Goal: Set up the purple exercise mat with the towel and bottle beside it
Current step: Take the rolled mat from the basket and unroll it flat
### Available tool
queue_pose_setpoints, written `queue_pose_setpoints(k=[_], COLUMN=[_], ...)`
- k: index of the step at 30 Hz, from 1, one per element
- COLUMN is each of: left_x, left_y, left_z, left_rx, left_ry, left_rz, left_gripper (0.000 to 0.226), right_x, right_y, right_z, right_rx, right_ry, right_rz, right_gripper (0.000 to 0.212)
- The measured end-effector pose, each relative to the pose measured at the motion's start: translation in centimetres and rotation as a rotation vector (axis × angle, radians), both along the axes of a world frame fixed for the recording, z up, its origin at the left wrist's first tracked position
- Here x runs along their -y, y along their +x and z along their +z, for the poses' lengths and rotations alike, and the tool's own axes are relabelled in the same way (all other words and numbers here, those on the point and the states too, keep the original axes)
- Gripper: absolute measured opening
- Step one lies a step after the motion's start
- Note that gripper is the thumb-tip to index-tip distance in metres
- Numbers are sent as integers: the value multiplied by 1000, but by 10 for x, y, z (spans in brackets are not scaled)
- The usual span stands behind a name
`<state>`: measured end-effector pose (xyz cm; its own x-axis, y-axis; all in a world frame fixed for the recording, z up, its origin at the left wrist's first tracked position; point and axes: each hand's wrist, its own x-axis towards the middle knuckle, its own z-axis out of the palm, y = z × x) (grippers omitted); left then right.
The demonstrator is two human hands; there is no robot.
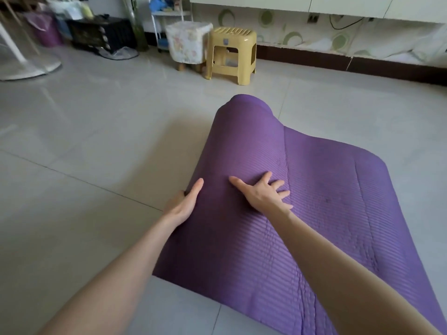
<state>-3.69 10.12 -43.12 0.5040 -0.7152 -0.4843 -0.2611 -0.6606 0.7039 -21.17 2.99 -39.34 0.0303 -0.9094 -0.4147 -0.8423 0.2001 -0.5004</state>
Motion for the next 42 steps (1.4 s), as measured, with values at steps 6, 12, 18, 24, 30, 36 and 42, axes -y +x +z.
queue_pose_setpoints(k=[6,12,18,24,30,36,42], left_x=[14,32,37,31,18,25,-14], left_y=[-21,-60,-61,-75,-71,-70,-70], left_z=[-3,-41,-76,-64,4,159,132], left_rx=[-129,14,-453,-768,-82,1104,1294], left_ry=[-218,-358,33,-56,-139,-234,-24], left_rz=[12,80,66,24,140,-277,-425], left_gripper=[54,36,111,69,72,46,52], right_x=[33,30,39,26,12,-10,-13], right_y=[-17,-59,-90,-93,-99,-70,-41], right_z=[7,-15,-32,-38,-21,18,25], right_rx=[12,59,115,212,380,582,629], right_ry=[116,69,91,94,140,212,195], right_rz=[-148,-226,-243,-178,-185,-96,-105], right_gripper=[161,142,136,133,134,79,94])
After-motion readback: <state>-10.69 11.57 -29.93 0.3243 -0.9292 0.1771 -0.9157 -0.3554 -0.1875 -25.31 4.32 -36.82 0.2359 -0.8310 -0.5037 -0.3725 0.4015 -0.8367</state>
